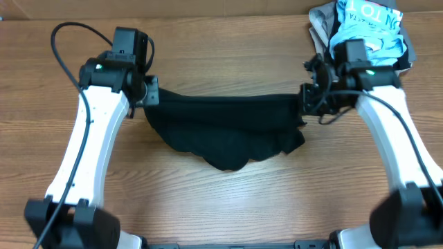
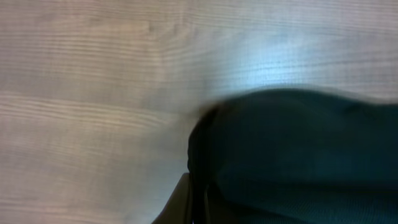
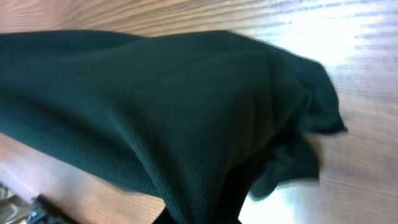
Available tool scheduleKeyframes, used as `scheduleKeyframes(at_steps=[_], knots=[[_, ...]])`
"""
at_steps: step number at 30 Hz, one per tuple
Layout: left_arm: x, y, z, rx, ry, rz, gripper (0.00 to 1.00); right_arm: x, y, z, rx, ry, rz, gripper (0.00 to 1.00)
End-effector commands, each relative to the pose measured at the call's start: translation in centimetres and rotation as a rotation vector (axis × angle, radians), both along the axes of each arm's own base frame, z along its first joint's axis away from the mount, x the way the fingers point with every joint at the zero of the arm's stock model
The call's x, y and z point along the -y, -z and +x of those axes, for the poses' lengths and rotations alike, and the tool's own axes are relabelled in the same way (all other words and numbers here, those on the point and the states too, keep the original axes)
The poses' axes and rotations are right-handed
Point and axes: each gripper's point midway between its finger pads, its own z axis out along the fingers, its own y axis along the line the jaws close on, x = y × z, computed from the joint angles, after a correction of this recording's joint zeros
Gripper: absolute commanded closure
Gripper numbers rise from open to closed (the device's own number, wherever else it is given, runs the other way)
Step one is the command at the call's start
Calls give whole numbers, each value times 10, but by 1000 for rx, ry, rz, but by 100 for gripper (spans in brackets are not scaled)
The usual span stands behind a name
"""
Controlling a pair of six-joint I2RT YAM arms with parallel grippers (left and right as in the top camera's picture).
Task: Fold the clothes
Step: 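Grasp the shirt's other edge with the right gripper and stretch it, then lower the held shirt onto the table center with both grippers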
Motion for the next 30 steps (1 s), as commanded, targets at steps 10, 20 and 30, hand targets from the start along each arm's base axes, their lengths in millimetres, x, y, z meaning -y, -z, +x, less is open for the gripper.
scheduleKeyframes(at_steps=[10,20,30], knots=[[0,6,118,294,100,30,0,4,1,98,270,47,-28,33],[29,-104,41,165,198,-146,0,-1,-97,26,186,38,-1,28],[24,-99,-15,-9,184,-149,0,5,-135,-34,186,42,-3,27]])
